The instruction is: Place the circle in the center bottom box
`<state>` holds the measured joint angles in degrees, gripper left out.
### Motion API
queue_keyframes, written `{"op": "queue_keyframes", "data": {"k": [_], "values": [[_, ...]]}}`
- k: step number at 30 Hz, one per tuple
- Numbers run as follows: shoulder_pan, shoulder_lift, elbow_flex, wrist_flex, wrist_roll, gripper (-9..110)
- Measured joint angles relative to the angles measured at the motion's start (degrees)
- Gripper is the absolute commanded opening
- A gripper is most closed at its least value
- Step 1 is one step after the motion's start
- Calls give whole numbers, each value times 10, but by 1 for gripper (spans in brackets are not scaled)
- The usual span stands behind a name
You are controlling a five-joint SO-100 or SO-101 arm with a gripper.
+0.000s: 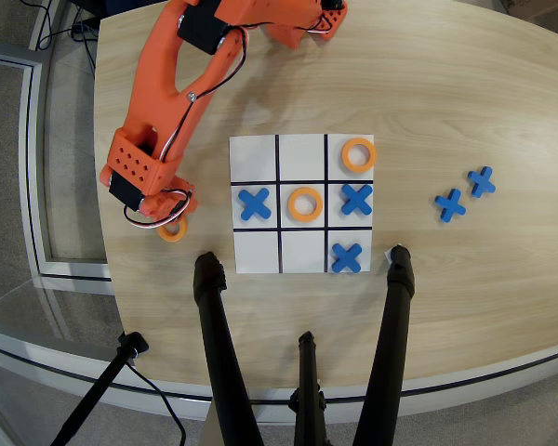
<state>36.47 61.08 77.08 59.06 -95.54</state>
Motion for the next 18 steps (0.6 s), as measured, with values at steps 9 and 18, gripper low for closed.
{"op": "queue_keyframes", "data": {"k": [9,18], "values": [[14,-17,-17,25,-6,16],[48,-18,-33,150,-36,15]]}}
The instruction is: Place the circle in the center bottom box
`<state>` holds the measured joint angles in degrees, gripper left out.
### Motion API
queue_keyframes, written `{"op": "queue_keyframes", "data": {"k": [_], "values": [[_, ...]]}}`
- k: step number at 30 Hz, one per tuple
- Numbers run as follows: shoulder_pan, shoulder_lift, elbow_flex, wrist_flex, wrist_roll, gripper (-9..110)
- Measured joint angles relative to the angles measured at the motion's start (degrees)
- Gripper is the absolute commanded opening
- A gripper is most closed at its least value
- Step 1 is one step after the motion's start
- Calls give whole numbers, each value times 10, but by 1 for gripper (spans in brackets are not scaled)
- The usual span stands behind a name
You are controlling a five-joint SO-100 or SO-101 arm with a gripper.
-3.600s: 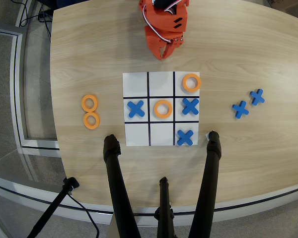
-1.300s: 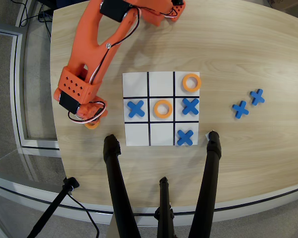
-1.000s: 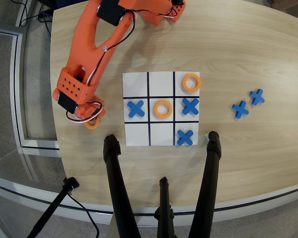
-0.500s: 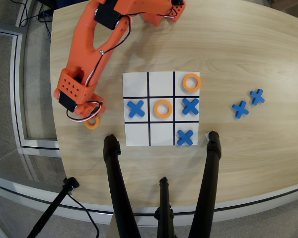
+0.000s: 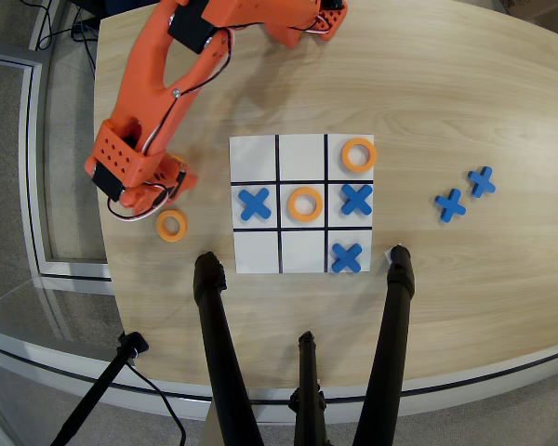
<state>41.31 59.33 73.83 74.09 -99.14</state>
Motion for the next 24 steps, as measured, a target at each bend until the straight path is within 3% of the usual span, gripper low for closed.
{"op": "queue_keyframes", "data": {"k": [7,17,24], "values": [[19,-1,0,27,-11,0],[25,2,2,46,-10,0],[-10,132,20,115,-10,0]]}}
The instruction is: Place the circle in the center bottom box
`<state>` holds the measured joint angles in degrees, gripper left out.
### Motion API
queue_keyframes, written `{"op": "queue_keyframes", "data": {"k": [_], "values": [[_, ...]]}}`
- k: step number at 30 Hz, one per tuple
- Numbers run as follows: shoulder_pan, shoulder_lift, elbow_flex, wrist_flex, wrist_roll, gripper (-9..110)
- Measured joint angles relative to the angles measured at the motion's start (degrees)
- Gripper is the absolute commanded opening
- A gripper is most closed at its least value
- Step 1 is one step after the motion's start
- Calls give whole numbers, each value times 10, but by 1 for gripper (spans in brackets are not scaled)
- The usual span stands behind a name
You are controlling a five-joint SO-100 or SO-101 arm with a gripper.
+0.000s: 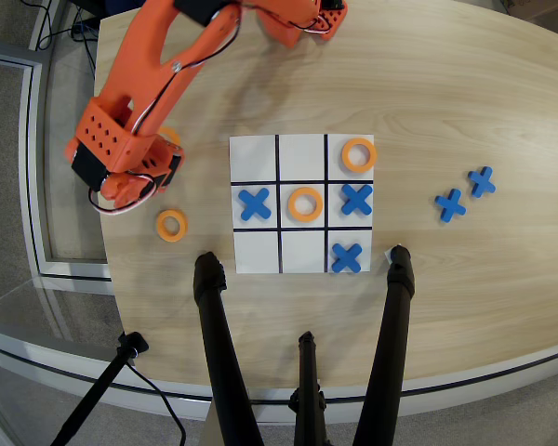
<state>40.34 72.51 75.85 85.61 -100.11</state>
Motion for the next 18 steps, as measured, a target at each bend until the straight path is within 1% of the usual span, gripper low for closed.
{"op": "queue_keyframes", "data": {"k": [3,7,13,18], "values": [[-45,82,35,10,7,0],[-121,205,130,9,27,0],[-269,395,338,-76,103,0],[-380,490,481,-140,172,0]]}}
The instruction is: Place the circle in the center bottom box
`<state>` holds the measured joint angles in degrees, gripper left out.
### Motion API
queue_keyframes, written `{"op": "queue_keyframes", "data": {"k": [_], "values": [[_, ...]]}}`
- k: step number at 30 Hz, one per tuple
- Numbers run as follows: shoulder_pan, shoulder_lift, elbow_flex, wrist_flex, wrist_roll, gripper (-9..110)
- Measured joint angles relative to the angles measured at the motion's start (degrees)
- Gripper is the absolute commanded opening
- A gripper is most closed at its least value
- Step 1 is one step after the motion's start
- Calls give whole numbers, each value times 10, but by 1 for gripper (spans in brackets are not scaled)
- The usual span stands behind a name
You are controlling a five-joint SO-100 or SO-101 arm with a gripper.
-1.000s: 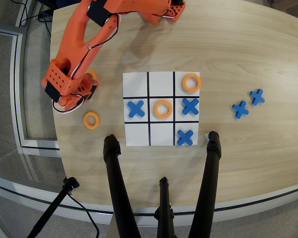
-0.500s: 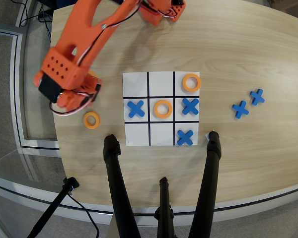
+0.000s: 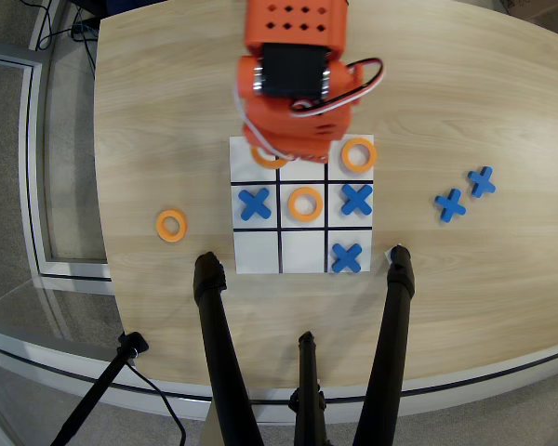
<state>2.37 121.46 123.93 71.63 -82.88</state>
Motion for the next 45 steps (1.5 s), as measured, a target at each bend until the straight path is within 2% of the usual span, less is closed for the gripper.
{"op": "queue_keyframes", "data": {"k": [2,7,13,45], "values": [[-44,12,42,-34,25,0],[-76,-4,95,-121,58,0],[-69,-69,95,-185,63,0],[-80,-187,115,-252,79,0]]}}
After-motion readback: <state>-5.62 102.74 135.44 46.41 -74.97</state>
